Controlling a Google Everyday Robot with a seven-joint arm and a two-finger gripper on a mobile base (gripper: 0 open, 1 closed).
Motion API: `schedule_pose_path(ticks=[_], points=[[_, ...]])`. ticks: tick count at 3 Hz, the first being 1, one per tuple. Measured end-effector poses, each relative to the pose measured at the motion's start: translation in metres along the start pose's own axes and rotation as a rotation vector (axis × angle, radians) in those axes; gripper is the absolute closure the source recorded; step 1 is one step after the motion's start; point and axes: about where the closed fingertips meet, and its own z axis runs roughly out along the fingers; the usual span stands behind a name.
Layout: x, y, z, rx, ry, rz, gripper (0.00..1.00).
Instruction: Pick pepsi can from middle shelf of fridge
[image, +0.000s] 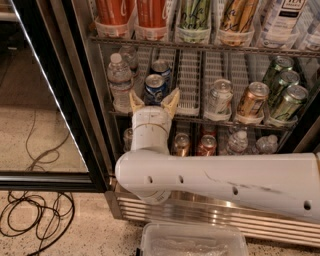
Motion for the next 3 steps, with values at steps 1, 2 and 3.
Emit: schedule_pose_path(ticks=[1,2,3], points=[[0.0018,0.0007,0.0011,0.0,0.005,0.003,0.24],[0.0055,-0.0012,0.0038,0.015,0.022,0.01,0.3],[0.0089,-0.003,0.0059,0.027,0.037,0.017,0.3]])
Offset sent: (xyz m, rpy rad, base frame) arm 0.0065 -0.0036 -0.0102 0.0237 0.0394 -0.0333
